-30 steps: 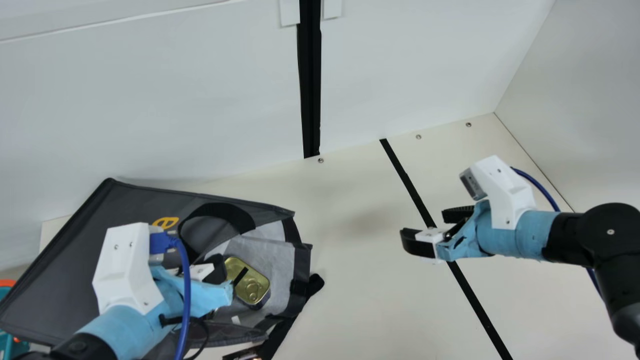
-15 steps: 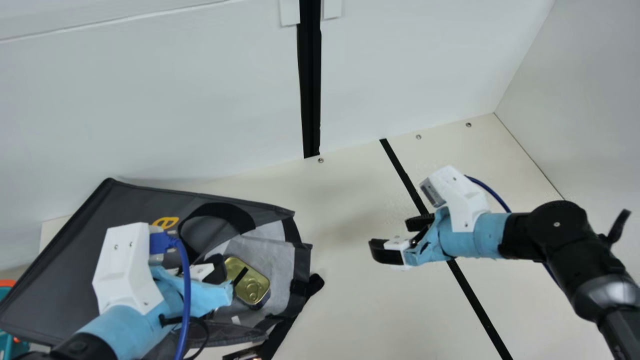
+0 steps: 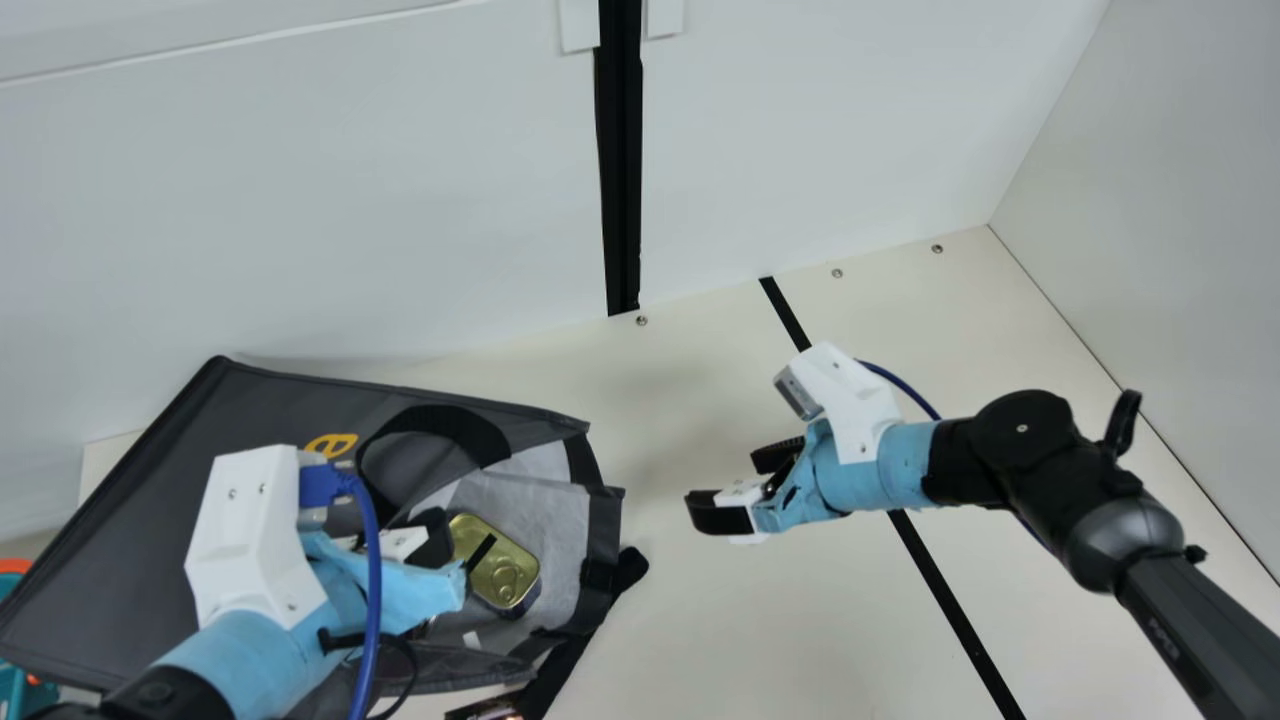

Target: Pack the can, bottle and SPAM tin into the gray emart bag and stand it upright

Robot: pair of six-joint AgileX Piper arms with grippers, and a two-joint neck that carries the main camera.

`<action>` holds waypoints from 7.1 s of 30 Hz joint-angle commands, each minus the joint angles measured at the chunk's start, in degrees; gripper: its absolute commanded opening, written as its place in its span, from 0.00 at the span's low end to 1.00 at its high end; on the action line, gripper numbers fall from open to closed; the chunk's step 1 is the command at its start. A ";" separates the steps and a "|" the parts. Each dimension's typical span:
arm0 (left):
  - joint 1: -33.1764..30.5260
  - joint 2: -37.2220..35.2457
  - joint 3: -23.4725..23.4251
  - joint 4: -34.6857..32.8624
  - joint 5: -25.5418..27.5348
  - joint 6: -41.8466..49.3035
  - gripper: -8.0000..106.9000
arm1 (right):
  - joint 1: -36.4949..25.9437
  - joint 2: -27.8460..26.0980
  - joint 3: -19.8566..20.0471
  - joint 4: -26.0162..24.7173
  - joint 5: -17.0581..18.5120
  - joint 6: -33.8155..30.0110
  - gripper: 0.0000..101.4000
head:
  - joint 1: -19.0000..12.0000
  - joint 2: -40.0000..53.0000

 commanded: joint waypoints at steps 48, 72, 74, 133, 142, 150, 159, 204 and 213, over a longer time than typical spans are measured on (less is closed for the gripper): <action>0.00 0.00 0.00 0.00 0.00 0.00 0.00 | 18.79 23.34 -11.75 11.69 -1.39 -5.46 0.94 | -1.30 -0.14; 0.00 0.00 0.00 0.00 0.00 0.00 0.00 | 18.50 26.80 -12.02 19.20 6.19 -0.52 0.00 | -1.30 -0.14; 0.00 0.00 0.00 0.00 0.00 0.00 0.00 | 18.00 26.86 -11.82 20.24 7.20 0.18 0.00 | -1.30 -0.14; 5.48 -3.03 -12.37 -14.96 6.73 17.28 0.00 | 10.51 -4.30 -7.96 32.61 18.59 22.46 0.00 | -1.30 -0.14; 5.52 -5.38 -15.72 -14.68 13.39 17.81 0.00 | 8.15 -11.43 -7.72 32.43 18.59 28.84 0.00 | -1.30 -0.14; 6.19 -7.38 -19.51 -16.53 20.64 19.72 0.00 | 5.99 -17.42 -7.88 32.44 18.59 35.60 0.00 | -1.30 -0.14; 7.70 -9.26 -25.48 -19.45 30.03 22.37 0.00 | 4.64 -23.74 -9.38 31.65 18.59 45.44 0.00 | -1.30 -0.14; 15.98 -2.39 -29.73 -34.19 39.31 45.33 0.00 | -1.79 -30.47 -11.97 10.85 18.59 59.17 0.00 | -1.30 -0.14; 15.41 4.60 -33.44 -34.05 34.86 49.65 0.00 | -4.50 -23.82 -14.48 11.70 18.59 51.43 0.00 | -1.30 -0.14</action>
